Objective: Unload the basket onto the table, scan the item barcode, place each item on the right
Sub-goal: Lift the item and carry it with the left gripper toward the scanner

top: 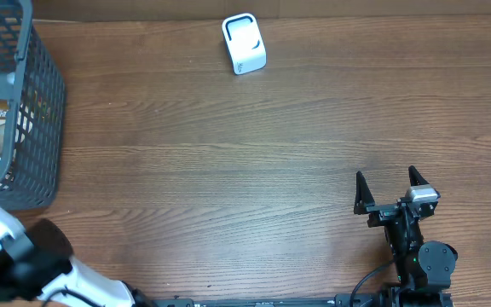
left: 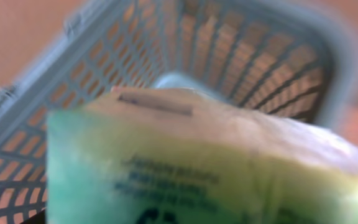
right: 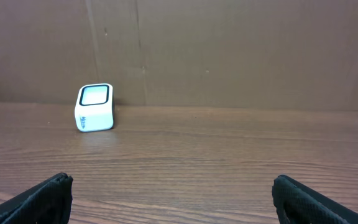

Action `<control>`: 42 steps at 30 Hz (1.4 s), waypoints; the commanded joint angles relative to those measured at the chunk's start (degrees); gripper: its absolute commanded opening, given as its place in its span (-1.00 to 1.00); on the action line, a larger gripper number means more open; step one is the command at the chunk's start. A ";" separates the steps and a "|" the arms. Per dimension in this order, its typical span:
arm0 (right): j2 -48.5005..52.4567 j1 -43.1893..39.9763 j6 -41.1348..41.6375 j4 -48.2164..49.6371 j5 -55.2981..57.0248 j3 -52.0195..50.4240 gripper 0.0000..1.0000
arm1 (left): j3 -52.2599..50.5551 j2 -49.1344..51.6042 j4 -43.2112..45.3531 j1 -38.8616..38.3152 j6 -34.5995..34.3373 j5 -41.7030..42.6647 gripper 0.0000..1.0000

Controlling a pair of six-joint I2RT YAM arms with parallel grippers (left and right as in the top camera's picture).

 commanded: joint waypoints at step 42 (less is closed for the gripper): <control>-0.50 -0.13 -0.04 0.17 0.55 -0.61 1.00 | -1.38 23.06 -11.89 -78.93 -52.11 -4.04 -0.54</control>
